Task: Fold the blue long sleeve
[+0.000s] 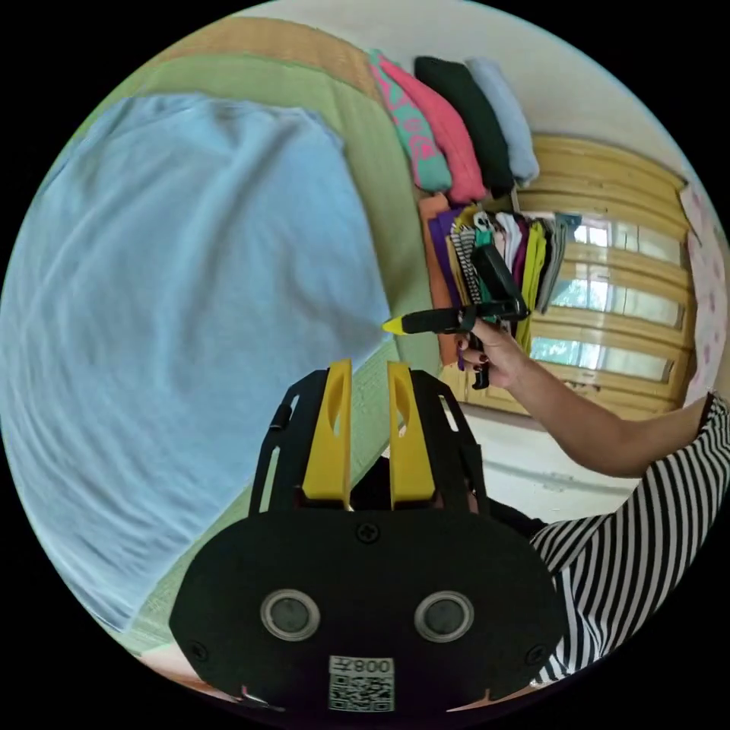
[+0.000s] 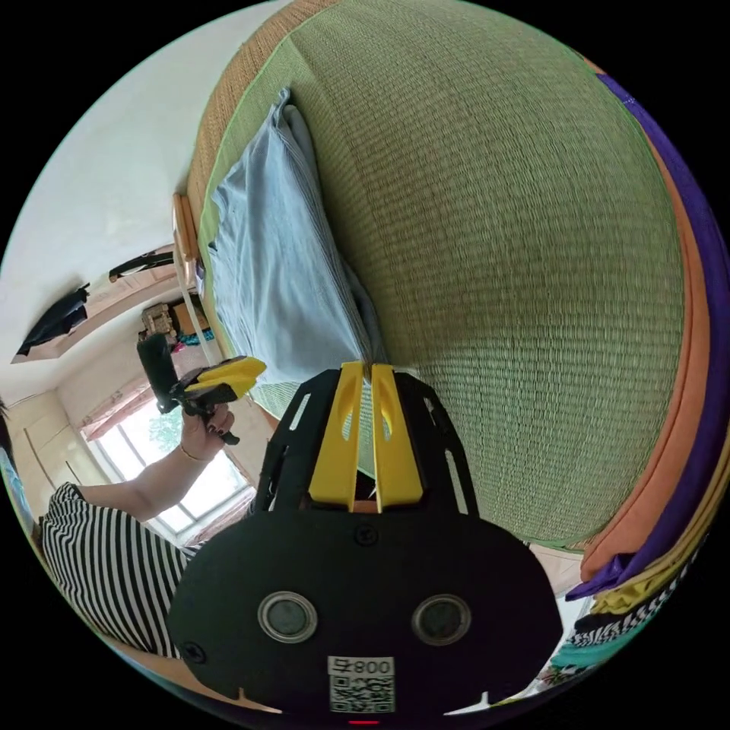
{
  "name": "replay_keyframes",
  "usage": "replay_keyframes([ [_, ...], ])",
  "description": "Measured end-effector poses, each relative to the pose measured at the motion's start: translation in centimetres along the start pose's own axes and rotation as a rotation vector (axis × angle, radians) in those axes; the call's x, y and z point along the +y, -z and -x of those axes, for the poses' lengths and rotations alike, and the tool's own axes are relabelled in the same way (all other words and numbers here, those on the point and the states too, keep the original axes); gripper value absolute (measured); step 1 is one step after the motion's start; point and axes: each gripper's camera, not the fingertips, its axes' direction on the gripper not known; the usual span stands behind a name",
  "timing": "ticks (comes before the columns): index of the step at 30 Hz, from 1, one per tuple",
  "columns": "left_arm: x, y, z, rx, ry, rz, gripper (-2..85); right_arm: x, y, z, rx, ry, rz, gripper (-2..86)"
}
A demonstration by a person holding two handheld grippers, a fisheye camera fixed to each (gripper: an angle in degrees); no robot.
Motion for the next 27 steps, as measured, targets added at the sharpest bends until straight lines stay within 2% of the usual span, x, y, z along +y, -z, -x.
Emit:
replay_keyframes([
  [7, -3.2, -10.5, -7.7, -0.349, -0.29, 0.108, 10.1, -0.6, 2.5, 0.4, -0.232, 0.073, -0.022, 1.7],
  [11, -3.3, -14.5, -9.5, -0.487, -0.303, 0.132, 6.3, -1.3, 2.1, 2.0, -0.213, 0.126, 0.021, 1.8],
  [14, -2.7, -15.3, -9.2, -0.426, -0.226, 0.089, 4.3, -1.9, 2.1, 3.4, -0.176, 0.182, 0.022, 2.2],
  [16, -2.2, -15.3, -8.8, -0.381, -0.166, 0.058, 3.8, -2.5, 3.1, 3.8, -0.189, 0.221, -0.042, 3.3],
  [21, -0.4, -15.1, -8.8, -0.304, -0.091, -0.029, 3.3, -5.9, 4.5, 2.4, -0.22, 0.14, -0.157, 9.4],
  [27, 1.8, -15.6, -9.5, -0.279, -0.065, -0.061, 3.1, -12.9, 2.0, 3.5, -0.272, 0.101, -0.123, 11.7],
])
